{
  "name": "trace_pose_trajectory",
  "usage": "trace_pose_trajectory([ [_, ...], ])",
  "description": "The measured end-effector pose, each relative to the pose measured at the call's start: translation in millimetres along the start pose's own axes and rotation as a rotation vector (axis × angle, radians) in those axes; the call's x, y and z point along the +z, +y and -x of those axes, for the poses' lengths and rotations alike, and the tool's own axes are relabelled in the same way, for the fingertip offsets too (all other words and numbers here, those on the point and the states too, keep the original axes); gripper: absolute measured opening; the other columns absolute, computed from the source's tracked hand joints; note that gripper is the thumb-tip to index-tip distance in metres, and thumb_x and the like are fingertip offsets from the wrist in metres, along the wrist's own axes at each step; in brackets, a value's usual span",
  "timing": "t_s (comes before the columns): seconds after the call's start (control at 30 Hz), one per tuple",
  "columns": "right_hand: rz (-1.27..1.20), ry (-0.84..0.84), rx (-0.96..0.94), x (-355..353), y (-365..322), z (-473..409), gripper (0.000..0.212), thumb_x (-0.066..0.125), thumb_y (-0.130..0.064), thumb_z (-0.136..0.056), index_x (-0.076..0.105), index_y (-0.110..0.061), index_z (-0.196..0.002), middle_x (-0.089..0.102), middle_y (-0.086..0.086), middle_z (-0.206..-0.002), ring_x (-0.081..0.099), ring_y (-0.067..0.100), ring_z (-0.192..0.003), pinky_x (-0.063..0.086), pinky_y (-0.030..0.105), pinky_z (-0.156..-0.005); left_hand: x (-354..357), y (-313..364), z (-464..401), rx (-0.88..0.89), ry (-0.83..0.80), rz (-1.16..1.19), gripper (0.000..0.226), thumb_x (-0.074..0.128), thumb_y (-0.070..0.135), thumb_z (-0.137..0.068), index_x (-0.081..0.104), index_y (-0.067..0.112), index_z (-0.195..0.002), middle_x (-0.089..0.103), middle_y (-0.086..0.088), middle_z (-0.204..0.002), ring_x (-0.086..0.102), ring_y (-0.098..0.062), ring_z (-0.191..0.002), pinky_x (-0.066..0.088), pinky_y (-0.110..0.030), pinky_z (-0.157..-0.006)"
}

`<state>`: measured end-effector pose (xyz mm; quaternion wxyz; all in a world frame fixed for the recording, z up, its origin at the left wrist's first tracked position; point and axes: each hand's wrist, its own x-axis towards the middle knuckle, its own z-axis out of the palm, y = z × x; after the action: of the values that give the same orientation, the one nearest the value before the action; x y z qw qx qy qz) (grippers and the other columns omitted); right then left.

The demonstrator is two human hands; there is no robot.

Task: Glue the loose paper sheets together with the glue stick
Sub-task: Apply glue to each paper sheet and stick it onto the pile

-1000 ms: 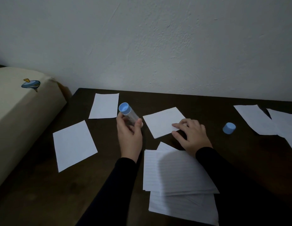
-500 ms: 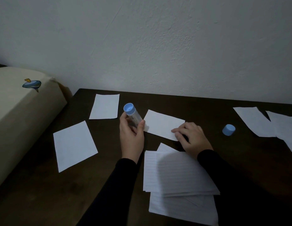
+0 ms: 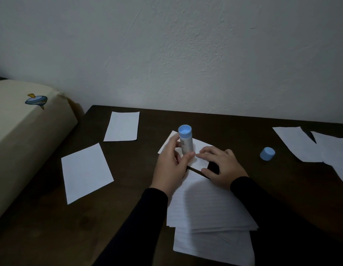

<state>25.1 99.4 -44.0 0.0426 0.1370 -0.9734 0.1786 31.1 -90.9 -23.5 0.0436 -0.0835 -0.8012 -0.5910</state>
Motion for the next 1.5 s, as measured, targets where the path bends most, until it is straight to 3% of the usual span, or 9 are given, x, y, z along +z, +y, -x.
trace_pose_trajectory([
  [0.23, -0.023, -0.007, -0.042, 3.3, 3.8, -2.7, 0.039, 0.051, -0.041, -0.087, 0.057, -0.039, -0.125, 0.044, -0.018, -0.138, 0.036, -0.006, -0.109, 0.025, 0.032, -0.093, 18.1, -4.9, 5.5, 0.026, -0.074, -0.088, 0.046, 0.067, 0.026, -0.087, 0.049, 0.044, -0.126, 0.060, 0.022, -0.099, 0.050, -0.002, -0.062, 0.039, -0.011, -0.058],
  [0.47, -0.049, -0.036, -0.023, 1.8, 4.3, -4.7, 0.050, 0.049, -0.045, -0.081, 0.054, -0.038, -0.130, 0.043, -0.019, -0.137, 0.035, -0.006, -0.116, 0.024, 0.034, -0.095, 18.3, -6.5, 2.6, 0.096, -0.055, -0.204, 0.048, 0.059, 0.026, -0.093, 0.043, 0.038, -0.136, 0.054, 0.017, -0.106, 0.053, 0.001, -0.086, 0.039, -0.010, -0.068],
  [0.6, -0.039, -0.056, -0.012, 1.7, 4.6, -4.6, 0.054, 0.047, -0.047, -0.080, 0.051, -0.038, -0.133, 0.042, -0.019, -0.139, 0.034, -0.004, -0.123, 0.018, 0.029, -0.092, 7.9, -11.0, -2.3, 0.068, 0.015, -0.218, 0.050, 0.057, 0.023, -0.095, 0.040, 0.036, -0.140, 0.051, 0.015, -0.107, 0.054, 0.000, -0.087, 0.039, -0.010, -0.071],
  [0.77, -0.039, -0.060, 0.001, 0.9, 4.4, -5.1, 0.056, 0.046, -0.047, -0.078, 0.052, -0.038, -0.133, 0.041, -0.020, -0.140, 0.033, -0.004, -0.126, 0.016, 0.027, -0.094, -10.8, -19.4, -13.7, -0.006, 0.107, -0.257, 0.056, 0.058, 0.021, -0.095, 0.035, 0.033, -0.145, 0.050, 0.012, -0.118, 0.049, 0.000, -0.105, 0.042, -0.020, -0.089],
  [1.0, -0.054, -0.039, 0.001, 0.8, 2.1, -3.1, 0.054, 0.045, -0.045, -0.078, 0.054, -0.038, -0.131, 0.043, -0.020, -0.139, 0.033, -0.004, -0.124, 0.017, 0.028, -0.097, -23.5, -24.9, -19.7, -0.079, 0.204, -0.231, 0.055, 0.058, 0.019, -0.095, 0.037, 0.033, -0.143, 0.045, 0.020, -0.117, 0.043, 0.003, -0.106, 0.037, -0.019, -0.089],
  [1.1, -0.054, -0.026, -0.002, 1.1, 1.3, -2.8, 0.052, 0.046, -0.045, -0.080, 0.054, -0.037, -0.131, 0.043, -0.019, -0.138, 0.031, -0.002, -0.129, 0.014, 0.028, -0.100, -24.2, -23.6, -16.8, -0.111, 0.321, -0.106, 0.051, 0.060, 0.019, -0.093, 0.040, 0.033, -0.138, 0.047, 0.020, -0.120, 0.046, 0.002, -0.109, 0.039, -0.022, -0.091],
  [1.23, -0.021, -0.045, 0.028, 2.1, 1.6, -4.6, 0.047, 0.048, -0.047, -0.088, 0.052, -0.036, -0.133, 0.039, -0.021, -0.139, 0.013, 0.005, -0.142, 0.007, 0.035, -0.108, -27.6, -18.3, -14.5, -0.129, 0.489, 0.085, 0.049, 0.063, 0.021, -0.092, 0.038, 0.029, -0.133, 0.050, 0.014, -0.121, 0.049, -0.002, -0.111, 0.040, -0.022, -0.092],
  [1.4, -0.022, 0.037, 0.014, 3.3, 0.9, -3.9, 0.063, 0.025, -0.064, -0.084, 0.058, -0.036, -0.128, 0.047, -0.014, -0.128, 0.034, 0.004, -0.123, 0.017, 0.027, -0.096, -23.6, -23.9, -13.4, -0.129, 0.432, 0.058, 0.053, 0.064, 0.025, -0.091, 0.036, 0.030, -0.136, 0.051, 0.010, -0.131, 0.049, -0.007, -0.118, 0.041, -0.025, -0.095],
  [1.5, -0.057, 0.080, 0.011, 3.8, 0.6, -3.5, 0.055, 0.025, -0.053, -0.090, 0.059, -0.032, -0.128, 0.049, -0.013, -0.122, 0.038, 0.005, -0.111, 0.023, 0.027, -0.091, -19.7, -24.0, -13.3, -0.115, 0.396, 0.032, 0.055, 0.064, 0.027, -0.091, 0.035, 0.032, -0.137, 0.051, 0.010, -0.132, 0.050, -0.008, -0.120, 0.041, -0.024, -0.093],
])
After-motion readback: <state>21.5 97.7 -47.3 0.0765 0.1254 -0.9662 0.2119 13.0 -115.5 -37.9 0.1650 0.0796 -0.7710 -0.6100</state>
